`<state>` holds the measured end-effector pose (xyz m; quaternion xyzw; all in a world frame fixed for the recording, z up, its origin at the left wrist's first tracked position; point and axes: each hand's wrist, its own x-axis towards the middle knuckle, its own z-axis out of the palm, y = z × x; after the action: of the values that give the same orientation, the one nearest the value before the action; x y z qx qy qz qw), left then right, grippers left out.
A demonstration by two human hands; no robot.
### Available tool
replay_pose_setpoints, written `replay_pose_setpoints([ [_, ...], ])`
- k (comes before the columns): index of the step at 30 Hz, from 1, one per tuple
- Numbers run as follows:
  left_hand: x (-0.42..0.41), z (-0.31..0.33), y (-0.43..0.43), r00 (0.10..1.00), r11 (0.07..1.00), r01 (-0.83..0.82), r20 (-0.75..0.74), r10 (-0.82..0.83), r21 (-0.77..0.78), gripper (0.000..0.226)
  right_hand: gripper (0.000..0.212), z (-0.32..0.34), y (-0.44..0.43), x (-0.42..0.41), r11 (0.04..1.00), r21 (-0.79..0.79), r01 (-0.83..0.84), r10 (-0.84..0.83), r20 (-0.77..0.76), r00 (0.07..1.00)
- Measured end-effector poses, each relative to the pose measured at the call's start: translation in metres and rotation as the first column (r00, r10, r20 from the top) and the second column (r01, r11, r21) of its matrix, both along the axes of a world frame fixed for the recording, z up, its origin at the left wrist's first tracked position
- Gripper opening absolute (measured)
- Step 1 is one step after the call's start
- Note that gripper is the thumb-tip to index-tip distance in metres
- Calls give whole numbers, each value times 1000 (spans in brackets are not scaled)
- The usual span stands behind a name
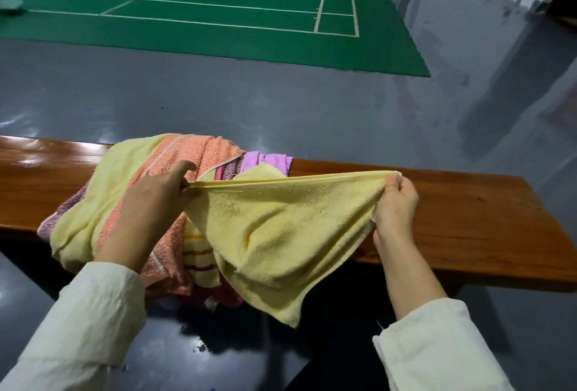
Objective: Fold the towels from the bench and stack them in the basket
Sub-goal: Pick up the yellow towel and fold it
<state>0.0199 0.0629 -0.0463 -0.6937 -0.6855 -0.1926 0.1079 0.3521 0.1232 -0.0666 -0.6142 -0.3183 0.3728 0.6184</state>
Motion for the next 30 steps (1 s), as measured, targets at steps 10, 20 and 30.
replay_pose_setpoints([
  [10, 8, 13, -4, 979, 996, -63, 197, 49, 64, 4, 24, 4, -3, 3, 998, 58, 21, -24, 49, 999],
  [20, 15, 83, 7, 717, 979, -66, 692, -89, 195, 11, 22, 85, -12, 18, 976, 217, -12, -40, 233, 972],
  [30, 35, 165, -10, 559, 907, -115, 781, -279, 406, 36, 24, 175, -37, 35, 939, 344, 20, -121, 275, 954],
])
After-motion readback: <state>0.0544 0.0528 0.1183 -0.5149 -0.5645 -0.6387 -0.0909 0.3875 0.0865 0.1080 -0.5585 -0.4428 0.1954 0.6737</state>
